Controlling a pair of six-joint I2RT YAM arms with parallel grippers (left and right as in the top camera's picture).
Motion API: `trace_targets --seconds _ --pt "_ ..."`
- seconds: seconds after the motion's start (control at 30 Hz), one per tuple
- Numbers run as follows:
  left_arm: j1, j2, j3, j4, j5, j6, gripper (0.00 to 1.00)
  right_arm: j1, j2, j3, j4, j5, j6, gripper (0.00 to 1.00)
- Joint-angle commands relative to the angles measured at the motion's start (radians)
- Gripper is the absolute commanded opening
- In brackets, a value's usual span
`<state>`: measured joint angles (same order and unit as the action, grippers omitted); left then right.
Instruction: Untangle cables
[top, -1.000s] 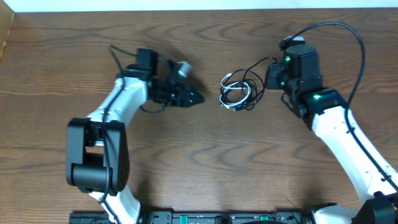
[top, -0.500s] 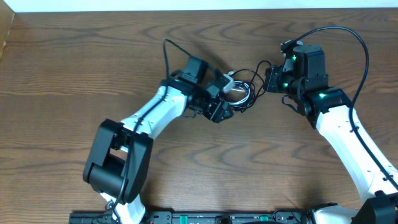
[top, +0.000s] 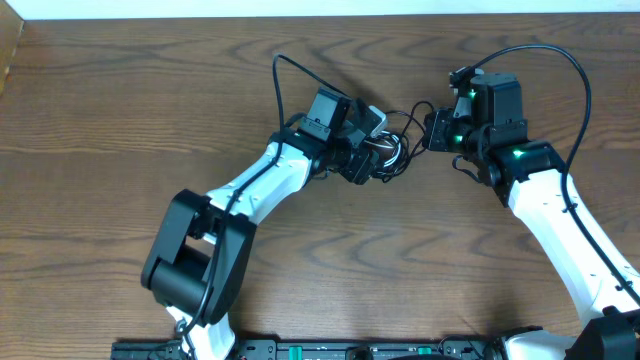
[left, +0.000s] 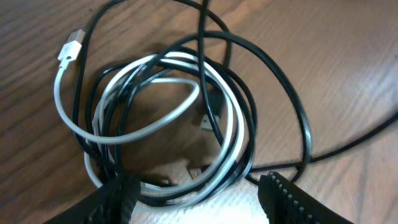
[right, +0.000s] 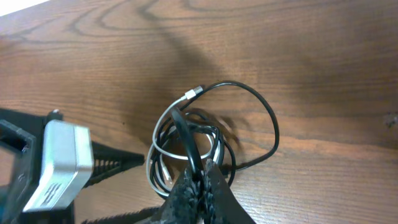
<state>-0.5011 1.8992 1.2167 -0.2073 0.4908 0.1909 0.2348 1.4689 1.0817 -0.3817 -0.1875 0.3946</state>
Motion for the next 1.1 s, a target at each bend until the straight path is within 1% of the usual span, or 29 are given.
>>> trace_targets --seconds 0.0,0.2,0.23,0.27,0.3,0.33,0.4,0.6,0.73,0.83,0.9,0.97,1.07 --pt "0.0 0.055 -0.018 0.022 -0.013 -0.083 0.66 0.002 -0.01 0.006 -0.003 -0.011 0.0 0.01" --pt "0.0 0.137 -0.018 0.035 -0.016 -0.104 0.64 0.002 -0.01 0.006 -0.035 -0.005 -0.019 0.01" --pt "0.0 0.146 -0.018 0.035 -0.026 -0.105 0.59 0.002 -0.01 0.006 -0.043 -0.001 -0.036 0.01" --pt "0.0 0.155 -0.018 0.038 -0.045 -0.116 0.5 0.002 -0.01 0.006 -0.053 0.006 -0.051 0.01" --pt "0.0 0.16 -0.018 0.039 -0.072 -0.134 0.38 0.002 -0.01 0.006 -0.063 0.014 -0.063 0.01" --pt "0.0 0.163 -0.018 0.042 -0.101 -0.156 0.31 0.002 -0.01 0.006 -0.078 0.026 -0.07 0.01" --pt "0.0 0.164 -0.018 0.045 -0.138 -0.188 0.24 0.002 -0.01 0.006 -0.111 0.053 -0.09 0.01" --pt "0.0 0.164 -0.018 0.047 -0.142 -0.19 0.23 0.002 -0.01 0.002 -0.207 0.214 -0.164 0.01" --pt "0.0 0.164 -0.018 0.045 -0.179 -0.19 0.23 0.002 -0.01 0.002 -0.249 0.357 -0.312 0.01" --pt "0.0 0.164 -0.018 0.041 -0.26 -0.19 0.23 0.002 -0.01 0.002 -0.266 0.517 -0.401 0.01" --pt "0.0 0.164 -0.018 0.035 -0.307 -0.19 0.23 0.002 -0.01 0.002 -0.264 0.628 -0.404 0.01" --pt "0.0 0.164 -0.018 0.033 -0.317 -0.19 0.23 0.002 -0.01 0.002 -0.261 0.711 -0.404 0.01" --pt "0.0 0.164 -0.018 0.034 -0.317 -0.19 0.23 0.002 -0.01 0.002 -0.249 0.75 -0.403 0.01"
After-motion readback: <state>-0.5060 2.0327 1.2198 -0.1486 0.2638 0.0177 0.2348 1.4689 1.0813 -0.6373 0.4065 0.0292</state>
